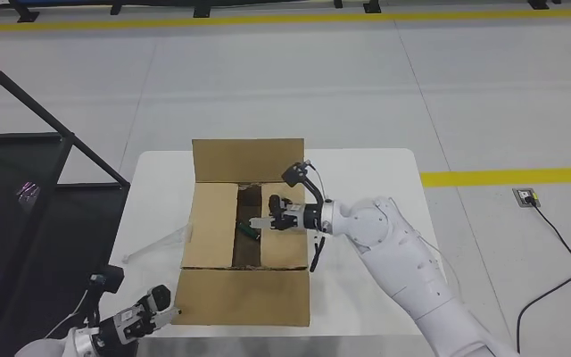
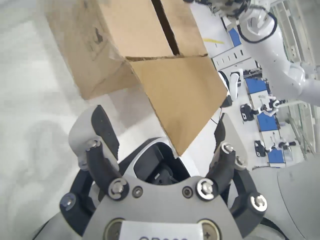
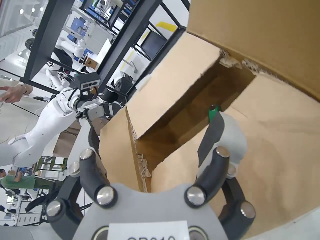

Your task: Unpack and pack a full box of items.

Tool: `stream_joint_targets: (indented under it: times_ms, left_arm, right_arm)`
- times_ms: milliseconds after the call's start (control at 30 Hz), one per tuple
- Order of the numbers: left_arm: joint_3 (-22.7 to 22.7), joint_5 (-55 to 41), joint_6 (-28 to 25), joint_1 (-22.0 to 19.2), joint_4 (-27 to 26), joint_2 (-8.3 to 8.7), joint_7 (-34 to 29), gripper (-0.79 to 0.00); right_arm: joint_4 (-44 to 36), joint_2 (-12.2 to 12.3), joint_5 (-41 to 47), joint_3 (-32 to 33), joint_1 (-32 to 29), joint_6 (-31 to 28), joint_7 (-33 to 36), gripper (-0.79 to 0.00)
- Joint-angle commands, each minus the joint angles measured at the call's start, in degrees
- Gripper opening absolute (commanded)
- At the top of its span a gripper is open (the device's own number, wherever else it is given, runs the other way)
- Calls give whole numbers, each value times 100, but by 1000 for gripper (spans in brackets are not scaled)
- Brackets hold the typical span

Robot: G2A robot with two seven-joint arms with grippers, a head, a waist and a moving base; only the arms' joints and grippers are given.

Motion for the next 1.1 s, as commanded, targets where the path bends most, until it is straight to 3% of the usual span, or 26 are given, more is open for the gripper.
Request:
stream_joint_targets:
  times_ms: [0, 167, 300, 467, 567, 700, 800, 1067]
  left_arm:
    - [127, 24, -5, 111, -103, 143, 48, 0]
    - [538, -212, -32, 297, -233, 531, 75, 0]
    - [761, -707, -127, 350, -208, 837, 171, 0]
    - [866, -1903, -31, 354, -212, 1152, 74, 0]
    - [867, -2416, 4, 315, -348, 1291, 40, 0]
    - [896, -2928, 0, 291, -517, 1411, 44, 0]
    - [881, -3281, 133, 108, -369, 1434, 107, 0]
    - [1410, -2390, 1225, -659, -294, 1327, 1681, 0]
  right_arm:
    - [38, -2, 10, -3, 5, 7, 7, 0]
    - [-129, 12, -69, 19, -92, 37, -147, 0]
    - [-596, 120, -271, 383, -504, -134, -944, 0]
    - [-1141, 267, -696, 988, -1077, 179, -2017, 0]
    - [-1048, 314, -569, 1199, -1119, 187, -2019, 0]
    - [-297, 326, -62, 1396, -727, 234, -1792, 0]
    - [375, 284, 329, 1379, -396, 112, -1687, 0]
    - [2133, 25, 818, 964, 581, -307, -1552, 0]
